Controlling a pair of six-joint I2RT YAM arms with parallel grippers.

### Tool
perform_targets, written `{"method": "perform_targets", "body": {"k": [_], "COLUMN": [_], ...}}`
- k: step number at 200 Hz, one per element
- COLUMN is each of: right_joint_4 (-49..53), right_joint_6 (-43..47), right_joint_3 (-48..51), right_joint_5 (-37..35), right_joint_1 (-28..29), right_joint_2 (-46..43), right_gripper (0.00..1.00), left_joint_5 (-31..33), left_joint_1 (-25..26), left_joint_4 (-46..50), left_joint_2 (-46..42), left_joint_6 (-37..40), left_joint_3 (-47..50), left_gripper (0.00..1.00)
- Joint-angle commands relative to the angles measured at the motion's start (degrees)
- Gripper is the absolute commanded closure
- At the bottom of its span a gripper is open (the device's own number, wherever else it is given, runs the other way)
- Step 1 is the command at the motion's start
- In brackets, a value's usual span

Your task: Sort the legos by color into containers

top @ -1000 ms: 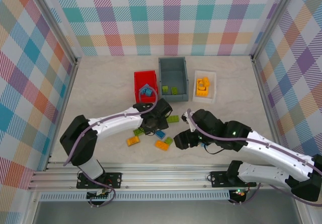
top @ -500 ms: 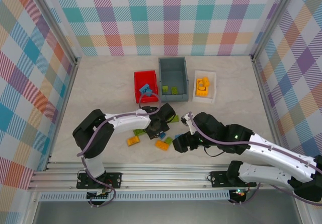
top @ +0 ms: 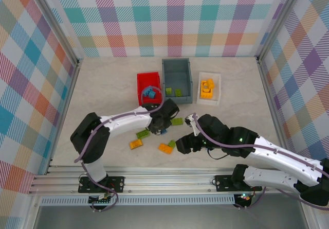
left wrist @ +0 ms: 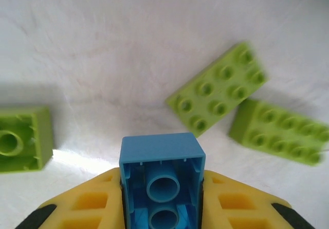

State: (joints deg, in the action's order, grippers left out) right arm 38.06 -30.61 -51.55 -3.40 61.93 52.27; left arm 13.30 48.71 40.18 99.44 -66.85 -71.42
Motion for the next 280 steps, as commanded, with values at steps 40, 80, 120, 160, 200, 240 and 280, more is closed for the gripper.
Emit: {"method": "perform_targets", "body": {"k": [40,80,120,160,200,240,280], "right_joint_4": [-19.77,-28.09,-31.56,-34.6,-34.29,-32.97,-30.56], "right_joint_6": [4.92,5.69,3.68,0.65,-0.14,-0.15,-0.28], "right_joint_3": [-4.89,-7.69,-9.65,-9.17,-9.58,-9.65,-8.45], "right_joint_5": [-6.51,-10.61,-12.29,-9.53,-8.6,-8.92,-10.89], "right_joint_1": [0.26,-0.02,-1.46,-4.6,-5.56,-5.69,-5.73], "right_joint_2": [5.59,13.47,18.98,20.81,21.8,22.07,19.9], "right_gripper": [0.25,0.24,0.23,0.23,0.23,0.22,0.23], "left_joint_5": [4.44,3.23,1.72,0.31,-2.19,-3.23,-4.8], "left_joint_1": [-16.3,-22.19,-24.43,-25.06,-25.42,-25.42,-25.42], "left_joint_4": [6.49,3.32,5.87,6.8,5.78,5.26,4.72], "left_joint_2": [-2.88,9.41,22.4,30.3,32.13,26.52,15.65], "left_joint_6": [24.72,35.73,39.03,38.74,38.46,38.67,37.47], "left_joint_3": [-16.86,-29.19,-42.84,-50.0,-50.23,-47.08,-41.3], "left_gripper": [0.74,0.73,0.73,0.71,0.59,0.43,0.43]}}
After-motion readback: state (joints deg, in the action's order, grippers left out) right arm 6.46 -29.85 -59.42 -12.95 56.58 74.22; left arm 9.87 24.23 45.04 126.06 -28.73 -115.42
